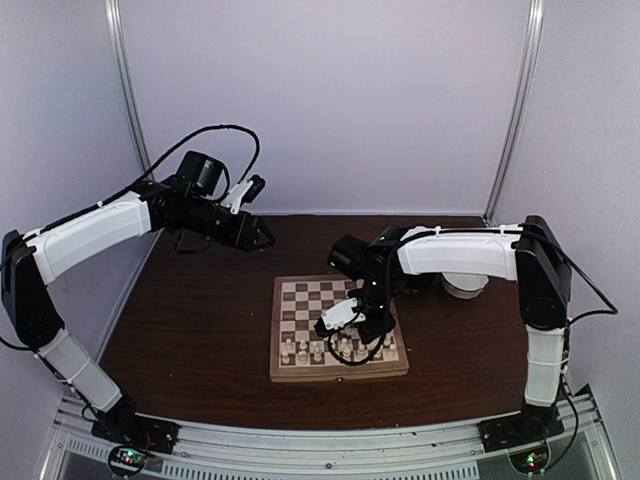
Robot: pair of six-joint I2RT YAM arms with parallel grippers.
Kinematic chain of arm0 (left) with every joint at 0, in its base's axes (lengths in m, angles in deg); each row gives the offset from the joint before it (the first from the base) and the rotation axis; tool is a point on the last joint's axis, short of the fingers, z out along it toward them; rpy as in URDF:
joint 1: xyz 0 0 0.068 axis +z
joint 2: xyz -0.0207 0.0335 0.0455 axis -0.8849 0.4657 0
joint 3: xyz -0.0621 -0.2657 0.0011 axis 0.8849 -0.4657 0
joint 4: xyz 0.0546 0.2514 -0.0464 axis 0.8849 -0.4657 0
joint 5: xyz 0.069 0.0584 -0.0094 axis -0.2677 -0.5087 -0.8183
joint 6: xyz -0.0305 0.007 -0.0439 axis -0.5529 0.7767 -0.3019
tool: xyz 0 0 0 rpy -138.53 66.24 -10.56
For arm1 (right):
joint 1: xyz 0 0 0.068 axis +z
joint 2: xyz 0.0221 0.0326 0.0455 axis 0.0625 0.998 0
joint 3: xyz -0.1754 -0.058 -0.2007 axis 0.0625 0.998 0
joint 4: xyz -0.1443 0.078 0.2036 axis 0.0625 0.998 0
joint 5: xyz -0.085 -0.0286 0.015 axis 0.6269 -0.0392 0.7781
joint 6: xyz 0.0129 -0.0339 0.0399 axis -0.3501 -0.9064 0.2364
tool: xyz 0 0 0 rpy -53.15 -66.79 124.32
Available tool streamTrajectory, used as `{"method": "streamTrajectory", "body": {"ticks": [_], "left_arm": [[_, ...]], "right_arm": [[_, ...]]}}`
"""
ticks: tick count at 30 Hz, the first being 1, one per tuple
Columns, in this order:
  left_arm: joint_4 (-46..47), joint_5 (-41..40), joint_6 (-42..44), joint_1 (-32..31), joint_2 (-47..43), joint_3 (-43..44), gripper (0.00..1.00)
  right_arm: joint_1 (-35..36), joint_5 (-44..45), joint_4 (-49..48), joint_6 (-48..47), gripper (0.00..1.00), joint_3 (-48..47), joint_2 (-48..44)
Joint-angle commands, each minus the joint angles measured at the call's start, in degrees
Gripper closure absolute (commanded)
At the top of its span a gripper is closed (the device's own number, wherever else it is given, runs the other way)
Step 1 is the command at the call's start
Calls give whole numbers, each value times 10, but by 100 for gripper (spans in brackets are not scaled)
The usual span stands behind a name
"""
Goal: Set up the chess pieces on the board
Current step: Adjust the rook at f2, then pick up the queen from the chessboard.
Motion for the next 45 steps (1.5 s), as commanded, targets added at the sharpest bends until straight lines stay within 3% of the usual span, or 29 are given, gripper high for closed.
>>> {"method": "streamTrajectory", "body": {"ticks": [1, 8, 14, 19, 25, 32, 37, 45], "left_arm": [[29, 11, -2, 7, 5, 2, 47], [29, 22, 5, 9, 16, 3, 46], [45, 60, 22, 9, 32, -4, 36], [22, 112, 97, -2, 78, 15, 37], [-88, 74, 240, -76, 154, 100, 42], [-179, -10, 331, -152, 257, 216, 45], [-219, -23, 362, -174, 331, 288, 47], [-245, -8, 403, -190, 396, 337, 51]], "right_arm": [[4, 8, -2, 7, 53, -5, 2], [1, -17, 23, 8, 53, -18, -37], [-9, -54, 47, -6, 50, -14, -86], [-30, -71, 57, -2, 50, -2, -135], [-106, -175, 40, 44, 50, 53, -239], [-278, -403, -119, 214, 53, 172, -319], [-322, -414, -137, 233, 53, 194, -328], [-335, -418, -146, 233, 52, 203, -339]]}}
